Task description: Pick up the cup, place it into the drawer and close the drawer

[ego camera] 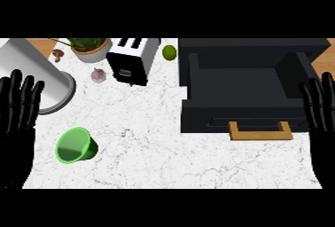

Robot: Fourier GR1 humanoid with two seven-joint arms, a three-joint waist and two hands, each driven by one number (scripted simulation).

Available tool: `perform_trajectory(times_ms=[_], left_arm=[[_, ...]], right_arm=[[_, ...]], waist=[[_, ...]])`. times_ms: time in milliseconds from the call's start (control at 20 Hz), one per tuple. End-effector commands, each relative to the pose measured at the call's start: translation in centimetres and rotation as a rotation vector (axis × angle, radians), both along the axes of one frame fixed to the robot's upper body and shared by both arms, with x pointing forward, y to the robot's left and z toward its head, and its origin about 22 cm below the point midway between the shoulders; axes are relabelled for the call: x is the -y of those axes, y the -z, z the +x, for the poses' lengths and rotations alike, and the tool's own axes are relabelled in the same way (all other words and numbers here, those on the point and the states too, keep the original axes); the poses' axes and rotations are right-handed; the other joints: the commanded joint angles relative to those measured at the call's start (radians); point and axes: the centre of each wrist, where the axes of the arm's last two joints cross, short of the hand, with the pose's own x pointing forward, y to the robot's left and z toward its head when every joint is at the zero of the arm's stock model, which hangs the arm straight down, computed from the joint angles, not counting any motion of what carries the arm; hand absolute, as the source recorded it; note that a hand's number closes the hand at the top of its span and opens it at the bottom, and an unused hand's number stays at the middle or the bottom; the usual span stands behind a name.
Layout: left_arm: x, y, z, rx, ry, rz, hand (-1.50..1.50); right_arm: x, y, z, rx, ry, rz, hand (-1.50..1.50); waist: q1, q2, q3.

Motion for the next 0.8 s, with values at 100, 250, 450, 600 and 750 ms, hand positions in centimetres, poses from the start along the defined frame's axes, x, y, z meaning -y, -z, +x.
perform_trajectory(times_ms=[100, 250, 450, 600, 750], left_arm=[[-2.8, 0.7, -0.6, 0.02, 0.059, -0.006, -1.5], [-5.4, 0.5, -3.2, 0.027, 0.145, -0.024, -1.5], [-2.9, 1.9, -1.9, -0.121, 0.166, -0.238, -1.5], [-2.3, 1.2, -0.5, -0.108, 0.189, -0.235, -1.5], [-2.9, 1.1, 0.5, -0.105, 0.168, -0.232, -1.5]], right_arm=[[0.1, -0.6, 0.4, -0.018, -0.026, 0.015, -1.5], [-1.6, -1.6, 0.5, -0.034, -0.058, 0.027, -1.5], [-0.3, -0.5, 1.2, -0.117, -0.147, 0.087, -1.5], [-0.6, -0.1, 1.2, -0.118, -0.168, 0.072, -1.5], [0.0, -1.7, 1.6, -0.114, -0.157, 0.064, -1.5]], waist=[[0.004, 0.017, -0.015], [0.015, 0.016, -0.016], [0.006, 0.017, -0.015], [0.001, 0.018, -0.015], [0.001, 0.018, -0.015]])
